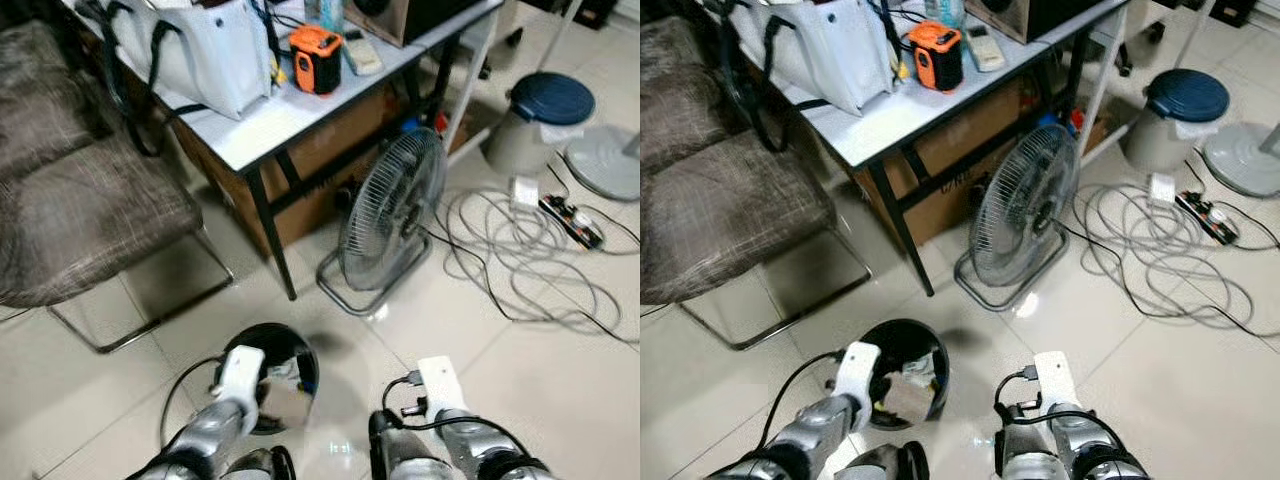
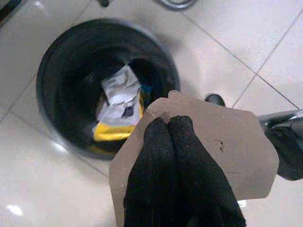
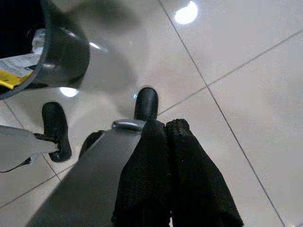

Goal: Picking trash to rubbish bin

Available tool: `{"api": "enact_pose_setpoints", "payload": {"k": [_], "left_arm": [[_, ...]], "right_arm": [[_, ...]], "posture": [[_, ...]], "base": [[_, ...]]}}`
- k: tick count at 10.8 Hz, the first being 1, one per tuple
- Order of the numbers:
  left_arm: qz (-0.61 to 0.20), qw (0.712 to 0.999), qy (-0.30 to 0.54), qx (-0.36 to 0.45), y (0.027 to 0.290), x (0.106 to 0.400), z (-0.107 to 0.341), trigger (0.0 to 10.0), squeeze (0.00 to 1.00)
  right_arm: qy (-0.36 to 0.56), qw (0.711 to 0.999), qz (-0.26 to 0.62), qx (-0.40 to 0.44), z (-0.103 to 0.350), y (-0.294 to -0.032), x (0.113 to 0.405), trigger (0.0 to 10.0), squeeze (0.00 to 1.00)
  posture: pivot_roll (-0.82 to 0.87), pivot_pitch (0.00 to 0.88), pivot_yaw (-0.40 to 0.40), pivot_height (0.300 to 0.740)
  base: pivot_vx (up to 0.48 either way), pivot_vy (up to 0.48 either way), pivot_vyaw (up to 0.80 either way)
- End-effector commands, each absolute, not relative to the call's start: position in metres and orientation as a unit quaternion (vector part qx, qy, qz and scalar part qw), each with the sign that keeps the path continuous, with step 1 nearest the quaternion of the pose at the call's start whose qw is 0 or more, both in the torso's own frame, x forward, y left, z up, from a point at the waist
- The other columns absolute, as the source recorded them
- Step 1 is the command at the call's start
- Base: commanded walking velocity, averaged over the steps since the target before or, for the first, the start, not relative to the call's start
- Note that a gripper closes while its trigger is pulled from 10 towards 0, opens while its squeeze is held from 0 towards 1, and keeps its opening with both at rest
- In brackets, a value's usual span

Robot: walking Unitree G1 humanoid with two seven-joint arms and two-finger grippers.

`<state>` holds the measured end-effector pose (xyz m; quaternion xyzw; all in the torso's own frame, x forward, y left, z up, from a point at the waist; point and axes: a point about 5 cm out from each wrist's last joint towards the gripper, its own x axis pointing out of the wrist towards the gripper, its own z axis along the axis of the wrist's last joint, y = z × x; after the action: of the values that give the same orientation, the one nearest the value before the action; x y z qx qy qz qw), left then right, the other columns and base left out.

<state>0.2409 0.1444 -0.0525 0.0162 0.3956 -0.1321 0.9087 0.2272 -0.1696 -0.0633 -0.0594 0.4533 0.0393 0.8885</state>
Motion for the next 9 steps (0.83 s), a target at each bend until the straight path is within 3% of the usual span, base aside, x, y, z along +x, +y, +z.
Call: {"api": "enact_pose_setpoints", "payload": {"k": [1, 3, 6, 9], "left_arm": [[-0.138, 0.900, 0.413, 0.020, 0.144, 0.233, -0.058, 10.0, 0.00], [-0.150, 0.899, 0.411, 0.030, 0.140, 0.234, -0.058, 10.0, 0.00], [-0.156, 0.897, 0.412, 0.034, 0.139, 0.233, -0.058, 10.0, 0.00], [-0.157, 0.897, 0.412, 0.030, 0.137, 0.232, -0.058, 10.0, 0.00]], "right_arm": [[0.465, 0.884, 0.038, -0.032, -0.068, -0.168, 0.220, 10.0, 0.00], [0.440, 0.890, 0.100, 0.060, -0.062, -0.152, 0.227, 10.0, 0.00], [0.411, 0.880, 0.159, 0.178, -0.055, -0.151, 0.227, 10.0, 0.00], [0.414, 0.840, 0.244, 0.252, -0.055, -0.154, 0.211, 10.0, 0.00]], "posture": [[-0.20, 0.283, 0.094, 0.740], [-0.22, 0.288, 0.105, 0.740], [-0.22, 0.293, 0.107, 0.740], [-0.24, 0.300, 0.101, 0.740]], "base": [[0.000, 0.000, 0.00], [0.000, 0.000, 0.00], [0.000, 0.000, 0.00], [0.000, 0.000, 0.00]]}}
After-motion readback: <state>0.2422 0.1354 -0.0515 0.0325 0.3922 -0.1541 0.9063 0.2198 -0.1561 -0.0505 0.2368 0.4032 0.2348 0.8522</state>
